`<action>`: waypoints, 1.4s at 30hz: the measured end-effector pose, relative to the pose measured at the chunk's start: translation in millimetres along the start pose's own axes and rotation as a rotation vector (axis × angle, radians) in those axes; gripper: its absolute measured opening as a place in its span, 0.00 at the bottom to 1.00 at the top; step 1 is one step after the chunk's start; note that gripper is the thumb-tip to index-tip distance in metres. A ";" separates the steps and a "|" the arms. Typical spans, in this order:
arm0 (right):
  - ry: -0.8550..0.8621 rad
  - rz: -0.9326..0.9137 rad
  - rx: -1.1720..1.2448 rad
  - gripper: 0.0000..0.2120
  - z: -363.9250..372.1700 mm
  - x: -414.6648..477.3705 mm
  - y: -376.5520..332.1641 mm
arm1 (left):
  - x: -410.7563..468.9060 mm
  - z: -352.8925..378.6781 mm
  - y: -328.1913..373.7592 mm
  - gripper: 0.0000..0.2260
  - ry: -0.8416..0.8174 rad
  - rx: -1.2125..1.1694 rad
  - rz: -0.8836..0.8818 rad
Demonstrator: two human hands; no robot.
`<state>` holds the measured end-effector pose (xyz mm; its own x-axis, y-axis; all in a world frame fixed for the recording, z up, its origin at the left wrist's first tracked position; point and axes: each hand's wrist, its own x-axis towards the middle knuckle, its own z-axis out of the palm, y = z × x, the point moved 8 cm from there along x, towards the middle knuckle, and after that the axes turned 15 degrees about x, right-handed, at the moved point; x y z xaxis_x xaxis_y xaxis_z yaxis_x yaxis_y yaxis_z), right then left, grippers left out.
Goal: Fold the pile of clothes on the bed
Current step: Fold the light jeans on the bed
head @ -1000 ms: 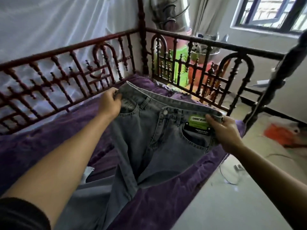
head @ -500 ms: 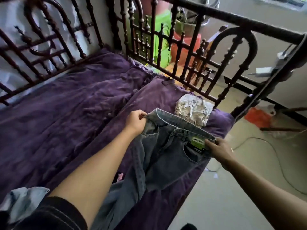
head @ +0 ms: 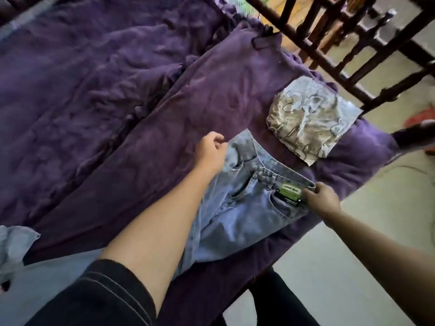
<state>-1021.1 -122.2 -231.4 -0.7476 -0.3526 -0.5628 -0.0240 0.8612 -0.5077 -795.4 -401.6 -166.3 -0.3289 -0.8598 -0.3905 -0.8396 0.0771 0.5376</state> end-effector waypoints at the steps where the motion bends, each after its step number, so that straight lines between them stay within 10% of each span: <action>1: -0.039 -0.007 -0.101 0.07 4.1 7.1 -3.0 | 2.3 2.9 -10.2 0.07 0.006 -0.005 -0.045; 9: -0.282 -0.567 -0.606 0.23 72.5 -17.3 -125.0 | -83.3 1.7 -154.0 0.02 -0.042 0.064 -0.461; 18: -0.741 -1.098 -0.948 0.34 251.0 -110.2 -157.4 | -217.1 65.2 -251.3 0.22 -0.129 0.303 -0.572; 24: -0.677 -1.138 -0.728 0.10 262.4 -117.1 -162.2 | -226.2 74.8 -275.7 0.13 -0.143 0.572 -0.553; 28: -0.586 -1.077 -0.548 0.06 241.2 -112.6 -201.8 | -207.7 23.5 -271.9 0.04 0.081 0.143 -0.510; 38: -0.253 -0.782 -0.409 0.12 263.9 -57.7 -284.8 | -94.9 -113.4 -320.8 0.03 0.359 0.083 -0.459; 42: -0.286 -1.038 -0.514 0.17 281.4 -110.0 -261.9 | -150.8 -80.5 -324.1 0.14 0.360 0.302 -0.302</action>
<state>-745.8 -412.0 -220.0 -0.0407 -0.9799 -0.1952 -0.8415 0.1390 -0.5221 -438.9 -337.5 -221.5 0.0695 -0.9802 -0.1854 -0.9776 -0.1039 0.1828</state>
